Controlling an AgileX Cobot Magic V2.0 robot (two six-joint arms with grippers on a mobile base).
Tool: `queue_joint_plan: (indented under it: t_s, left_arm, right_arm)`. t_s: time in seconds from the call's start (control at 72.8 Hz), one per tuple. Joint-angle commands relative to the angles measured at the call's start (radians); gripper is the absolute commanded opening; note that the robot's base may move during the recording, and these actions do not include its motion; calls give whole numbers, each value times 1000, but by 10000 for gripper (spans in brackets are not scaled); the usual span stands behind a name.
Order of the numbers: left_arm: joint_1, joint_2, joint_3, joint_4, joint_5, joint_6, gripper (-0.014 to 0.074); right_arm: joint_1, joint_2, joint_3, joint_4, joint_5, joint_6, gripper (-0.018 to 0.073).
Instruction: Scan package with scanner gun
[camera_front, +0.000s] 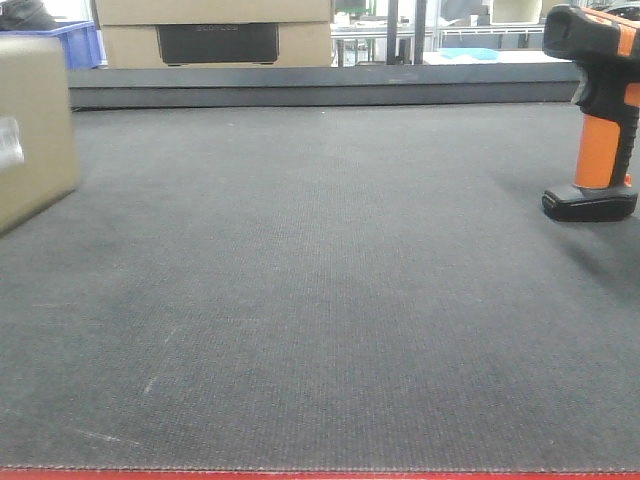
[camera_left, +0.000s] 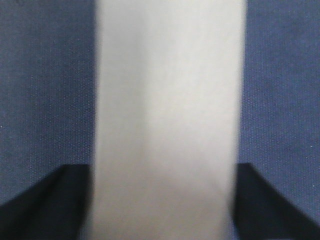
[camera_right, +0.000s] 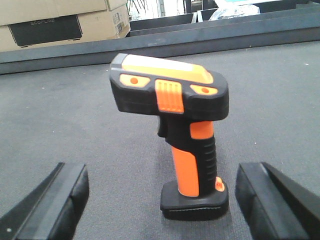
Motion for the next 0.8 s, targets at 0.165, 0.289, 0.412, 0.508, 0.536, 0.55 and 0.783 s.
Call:
queue_joint_plan:
  t_s: [0.165,0.289,0.412,0.508,0.536,0.55,0.783]
  left_arm:
    - [-5,-15,-8,-30,11,-33,577]
    - [-5,-73,-8,-3,4,-60,550]
    - [-5,-166,-8,67,-1,-111,514]
    - [-5,-237,-8,76,15,-121,497]
    - [-5,-259,-8,76,17,-129,492]
    - [-5,-271,-8,76,17,-132,489]
    - [-5,-428,1,-11,0,-181,182]
  right_arm:
    - [0,-25,4,-8,-15,0,496]
    - [0,-52,4,-8,-6,0,496]
    - [0,-71,4,-8,36,0,496]
    - [0,-81,4,-8,64,0,496]
    - [0,-84,4,-8,70,0,496]
    - [0,-86,4,-8,71,0,496]
    - [0,-87,4,-8,71,0,496]
